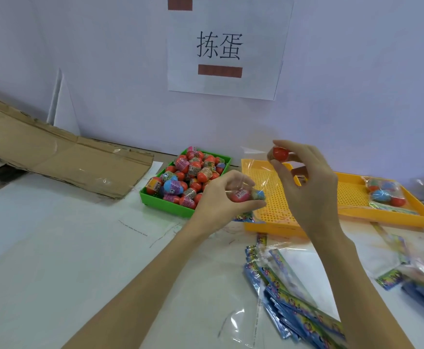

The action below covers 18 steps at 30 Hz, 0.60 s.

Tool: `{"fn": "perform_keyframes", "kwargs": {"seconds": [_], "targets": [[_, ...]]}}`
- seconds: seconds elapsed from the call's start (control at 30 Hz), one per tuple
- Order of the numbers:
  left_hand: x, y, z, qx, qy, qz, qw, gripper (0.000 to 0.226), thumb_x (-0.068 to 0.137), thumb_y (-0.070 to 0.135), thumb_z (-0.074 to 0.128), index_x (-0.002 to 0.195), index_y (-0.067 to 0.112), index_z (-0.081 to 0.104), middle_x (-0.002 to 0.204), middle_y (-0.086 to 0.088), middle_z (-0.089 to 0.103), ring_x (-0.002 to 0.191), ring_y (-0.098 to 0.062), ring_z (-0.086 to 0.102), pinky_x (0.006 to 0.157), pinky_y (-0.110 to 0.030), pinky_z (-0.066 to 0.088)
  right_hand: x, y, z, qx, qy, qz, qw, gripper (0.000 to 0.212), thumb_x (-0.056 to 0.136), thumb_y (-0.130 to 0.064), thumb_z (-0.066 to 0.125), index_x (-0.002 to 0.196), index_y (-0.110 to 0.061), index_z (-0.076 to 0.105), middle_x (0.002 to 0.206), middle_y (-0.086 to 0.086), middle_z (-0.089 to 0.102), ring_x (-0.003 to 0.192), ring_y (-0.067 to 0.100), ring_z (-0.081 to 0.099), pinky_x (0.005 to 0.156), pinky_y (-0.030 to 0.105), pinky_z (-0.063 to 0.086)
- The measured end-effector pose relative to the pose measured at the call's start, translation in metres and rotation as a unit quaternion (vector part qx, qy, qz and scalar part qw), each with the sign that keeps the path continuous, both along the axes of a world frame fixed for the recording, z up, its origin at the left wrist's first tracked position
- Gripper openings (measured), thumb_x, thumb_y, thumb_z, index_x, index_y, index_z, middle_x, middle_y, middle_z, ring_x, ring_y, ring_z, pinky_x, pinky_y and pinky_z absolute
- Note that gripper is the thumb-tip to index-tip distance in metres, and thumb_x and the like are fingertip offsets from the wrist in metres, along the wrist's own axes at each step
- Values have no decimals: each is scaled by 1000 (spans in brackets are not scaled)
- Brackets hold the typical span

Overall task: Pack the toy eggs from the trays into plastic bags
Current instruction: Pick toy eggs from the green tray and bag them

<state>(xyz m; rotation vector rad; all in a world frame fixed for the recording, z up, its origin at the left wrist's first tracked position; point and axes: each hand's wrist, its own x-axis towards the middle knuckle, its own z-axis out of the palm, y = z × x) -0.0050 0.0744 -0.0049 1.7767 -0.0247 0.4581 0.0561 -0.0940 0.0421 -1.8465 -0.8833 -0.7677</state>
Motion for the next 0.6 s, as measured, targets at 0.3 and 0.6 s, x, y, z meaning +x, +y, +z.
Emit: {"fn": "perform_keyframes", "kwargs": {"seconds": [0.3, 0.6], "targets": [[1, 1, -1, 45, -20, -3, 999, 43, 75, 32, 94, 110, 24, 69, 109, 12, 75, 107, -3, 69, 87, -18, 57, -3, -3, 4, 11, 148, 59, 987, 32, 93, -36, 72, 118, -18, 63, 97, -6, 77, 70, 9, 75, 61, 22, 58], [3, 3, -3, 56, -19, 21, 998, 41, 77, 34, 92, 109, 22, 70, 112, 12, 74, 106, -5, 69, 81, -19, 57, 0, -10, 3, -26, 158, 37, 986, 29, 91, -26, 78, 115, -22, 61, 107, -12, 72, 62, 6, 74, 58, 13, 51]]}}
